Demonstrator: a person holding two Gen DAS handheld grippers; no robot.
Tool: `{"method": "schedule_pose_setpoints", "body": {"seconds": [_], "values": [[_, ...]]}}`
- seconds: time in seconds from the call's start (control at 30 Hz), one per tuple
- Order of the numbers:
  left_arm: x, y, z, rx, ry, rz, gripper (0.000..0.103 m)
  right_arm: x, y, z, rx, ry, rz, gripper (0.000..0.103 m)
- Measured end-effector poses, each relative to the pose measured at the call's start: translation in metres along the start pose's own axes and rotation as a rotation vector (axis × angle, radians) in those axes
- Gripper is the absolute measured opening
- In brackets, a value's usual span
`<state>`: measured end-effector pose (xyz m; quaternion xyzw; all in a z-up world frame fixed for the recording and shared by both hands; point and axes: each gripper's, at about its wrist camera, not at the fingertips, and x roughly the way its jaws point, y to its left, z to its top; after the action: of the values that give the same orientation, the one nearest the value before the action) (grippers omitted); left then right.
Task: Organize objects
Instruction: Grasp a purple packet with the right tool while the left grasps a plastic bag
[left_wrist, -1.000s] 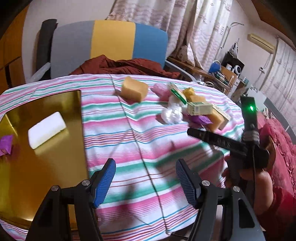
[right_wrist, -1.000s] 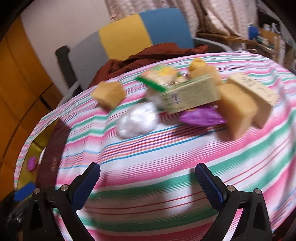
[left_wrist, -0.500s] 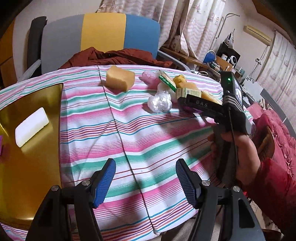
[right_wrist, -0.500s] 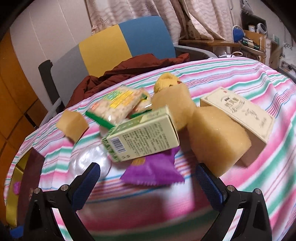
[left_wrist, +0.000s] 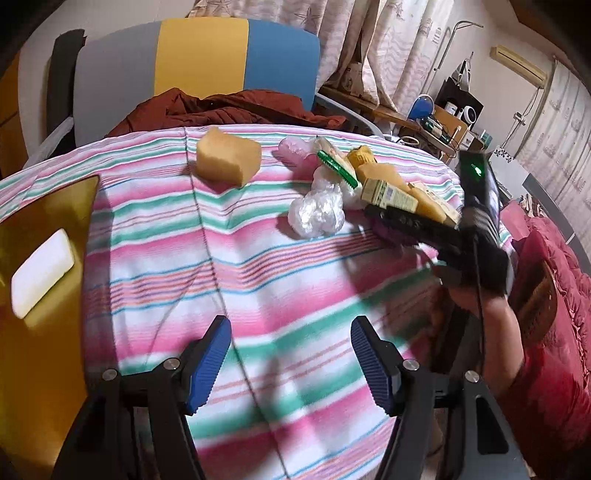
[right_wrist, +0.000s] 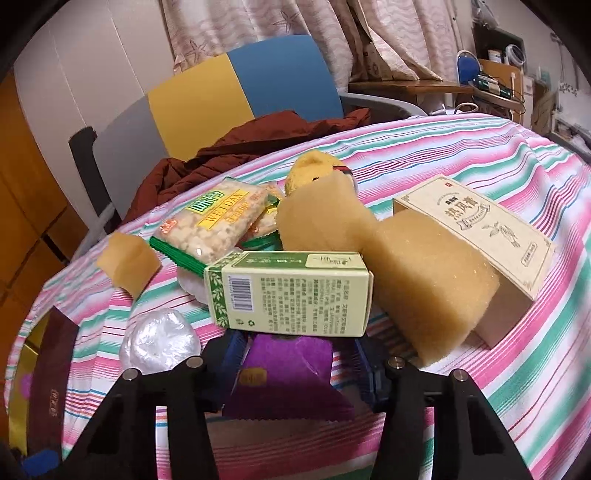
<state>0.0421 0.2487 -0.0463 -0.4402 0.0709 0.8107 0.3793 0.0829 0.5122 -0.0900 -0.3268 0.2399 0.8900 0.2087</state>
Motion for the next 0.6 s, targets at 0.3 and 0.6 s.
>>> {"method": "schedule_pose_setpoints", "body": {"seconds": [0.3, 0.6], "values": [[0.039, -0.005, 0.040, -0.031, 0.001, 0.027, 0.068, -0.013, 0.006, -0.020, -0.046, -0.025, 0.101, 0.053], [0.077, -0.015, 0.079, -0.031, -0.002, 0.035, 0.070, -0.022, -0.003, -0.029, 0.022, -0.075, 0.042, 0.052]]}}
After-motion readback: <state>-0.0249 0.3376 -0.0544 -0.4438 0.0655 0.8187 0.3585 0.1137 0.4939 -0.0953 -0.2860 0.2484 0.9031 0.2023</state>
